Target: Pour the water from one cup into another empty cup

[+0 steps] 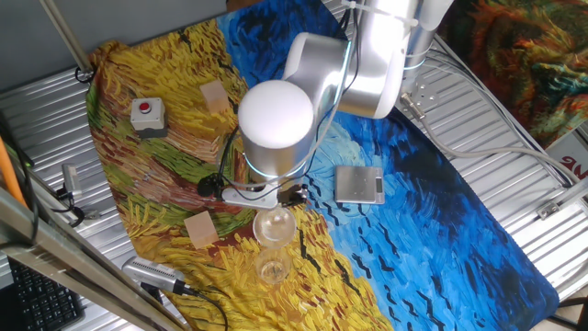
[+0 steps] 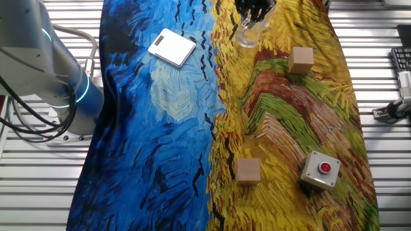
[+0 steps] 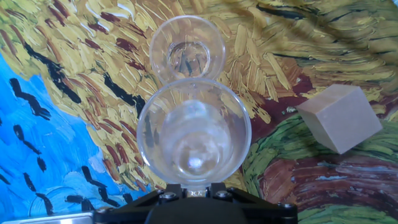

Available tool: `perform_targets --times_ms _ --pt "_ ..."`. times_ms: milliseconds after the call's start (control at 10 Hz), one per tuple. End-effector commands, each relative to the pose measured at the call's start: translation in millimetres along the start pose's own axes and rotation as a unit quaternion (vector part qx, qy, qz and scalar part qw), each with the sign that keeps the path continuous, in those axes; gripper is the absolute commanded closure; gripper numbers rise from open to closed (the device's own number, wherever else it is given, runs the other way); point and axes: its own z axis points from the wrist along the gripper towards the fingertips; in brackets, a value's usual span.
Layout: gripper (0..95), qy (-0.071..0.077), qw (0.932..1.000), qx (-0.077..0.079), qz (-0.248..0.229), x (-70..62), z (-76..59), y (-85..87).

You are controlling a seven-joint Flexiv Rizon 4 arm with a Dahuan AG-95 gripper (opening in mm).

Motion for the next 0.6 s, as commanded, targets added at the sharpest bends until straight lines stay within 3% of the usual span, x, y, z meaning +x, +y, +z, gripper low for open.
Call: perform_targets --times_ms 100,600 --pt "95.0 0.004 1.0 0.0 0.0 -0.6 -0.1 -0.1" --pt "95.0 0.022 0.9998 0.0 0.0 -1.1 -0.4 -0.5"
